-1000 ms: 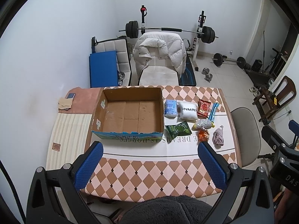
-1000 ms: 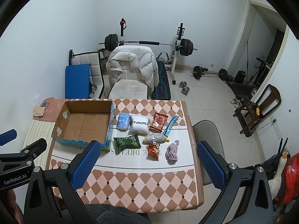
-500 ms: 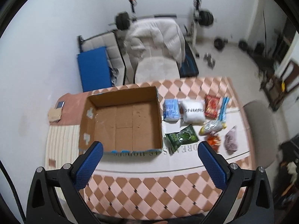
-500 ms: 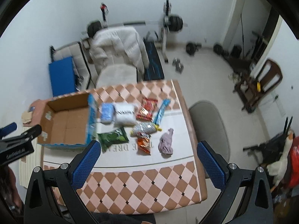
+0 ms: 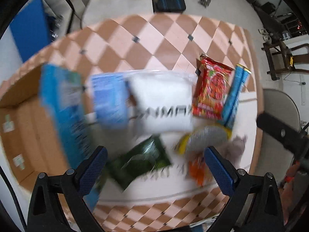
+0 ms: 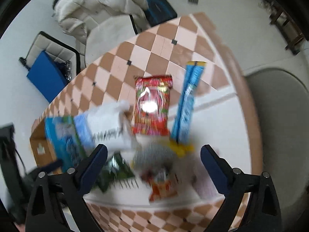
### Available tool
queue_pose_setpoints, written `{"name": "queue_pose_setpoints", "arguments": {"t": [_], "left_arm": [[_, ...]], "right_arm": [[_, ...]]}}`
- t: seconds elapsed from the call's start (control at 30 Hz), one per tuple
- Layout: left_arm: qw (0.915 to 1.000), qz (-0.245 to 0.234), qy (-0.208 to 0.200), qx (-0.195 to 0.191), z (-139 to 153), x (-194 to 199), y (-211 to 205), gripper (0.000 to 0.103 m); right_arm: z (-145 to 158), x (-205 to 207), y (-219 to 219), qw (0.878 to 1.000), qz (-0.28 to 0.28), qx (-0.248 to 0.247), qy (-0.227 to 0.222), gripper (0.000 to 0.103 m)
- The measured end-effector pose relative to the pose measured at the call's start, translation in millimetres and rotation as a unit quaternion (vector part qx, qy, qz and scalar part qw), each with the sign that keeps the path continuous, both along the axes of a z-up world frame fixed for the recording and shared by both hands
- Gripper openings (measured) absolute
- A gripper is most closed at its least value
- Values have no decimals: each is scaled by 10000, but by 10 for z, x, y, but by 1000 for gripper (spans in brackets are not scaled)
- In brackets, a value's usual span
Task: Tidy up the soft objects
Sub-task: 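Grasp the white ONMAX pouch with the left tool while the right grasps the red Deeyeo bag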
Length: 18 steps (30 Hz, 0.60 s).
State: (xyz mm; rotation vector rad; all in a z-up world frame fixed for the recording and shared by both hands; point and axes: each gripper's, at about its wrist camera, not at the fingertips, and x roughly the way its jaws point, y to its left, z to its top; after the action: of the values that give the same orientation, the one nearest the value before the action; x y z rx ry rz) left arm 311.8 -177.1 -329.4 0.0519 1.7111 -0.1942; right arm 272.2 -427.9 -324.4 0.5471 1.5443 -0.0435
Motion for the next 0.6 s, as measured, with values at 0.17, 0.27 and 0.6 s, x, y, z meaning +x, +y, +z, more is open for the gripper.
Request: {"name": "queue_pose_setpoints", "arguments": {"t": [0.17,0.27,0.6], "left_arm": [[9981,107,592,102,-601,197,-127,102],[9968,194,739,226,-839,227,-119,102],[9970,540,528,148,-831,32,-20,76]], "right_arm": [[-611,561,-9,9975,-54,313,639,91],[-877,746,37,9949,-34,438,908,91],[-1369,883,334,9872,171,420,1528,76]]}}
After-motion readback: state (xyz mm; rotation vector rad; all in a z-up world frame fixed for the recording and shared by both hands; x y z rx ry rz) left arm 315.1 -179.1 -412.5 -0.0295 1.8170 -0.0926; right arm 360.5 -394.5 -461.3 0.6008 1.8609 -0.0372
